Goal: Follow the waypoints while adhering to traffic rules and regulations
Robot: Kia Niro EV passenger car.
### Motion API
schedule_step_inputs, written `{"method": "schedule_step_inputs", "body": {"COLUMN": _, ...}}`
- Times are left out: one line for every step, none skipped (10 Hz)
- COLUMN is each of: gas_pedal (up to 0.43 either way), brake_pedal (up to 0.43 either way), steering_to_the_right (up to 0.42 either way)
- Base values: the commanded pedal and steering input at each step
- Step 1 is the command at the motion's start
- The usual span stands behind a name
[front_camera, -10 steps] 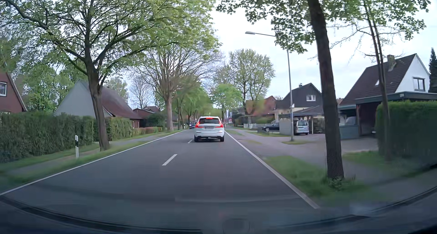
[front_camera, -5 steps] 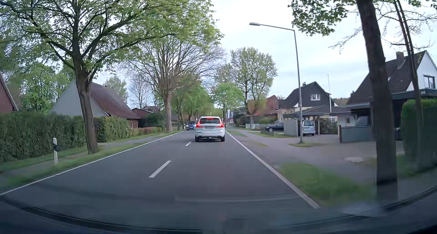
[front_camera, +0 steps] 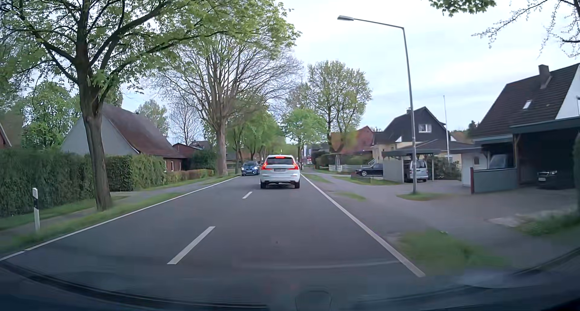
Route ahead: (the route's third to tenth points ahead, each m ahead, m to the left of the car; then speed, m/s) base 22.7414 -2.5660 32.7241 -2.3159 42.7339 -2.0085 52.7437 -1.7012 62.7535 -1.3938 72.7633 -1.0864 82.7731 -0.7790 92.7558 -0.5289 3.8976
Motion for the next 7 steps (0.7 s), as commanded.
{"method": "schedule_step_inputs", "body": {"gas_pedal": 0.039, "brake_pedal": 0.0, "steering_to_the_right": -0.014}}
{"method": "schedule_step_inputs", "body": {"gas_pedal": 0.039, "brake_pedal": 0.0, "steering_to_the_right": -0.014}}
{"method": "schedule_step_inputs", "body": {"gas_pedal": 0.039, "brake_pedal": 0.0, "steering_to_the_right": -0.014}}
{"method": "schedule_step_inputs", "body": {"gas_pedal": 0.039, "brake_pedal": 0.0, "steering_to_the_right": -0.009}}
{"method": "schedule_step_inputs", "body": {"gas_pedal": 0.039, "brake_pedal": 0.0, "steering_to_the_right": -0.005}}
{"method": "schedule_step_inputs", "body": {"gas_pedal": 0.0, "brake_pedal": 0.0, "steering_to_the_right": -0.005}}
{"method": "schedule_step_inputs", "body": {"gas_pedal": 0.0, "brake_pedal": 0.0, "steering_to_the_right": -0.004}}
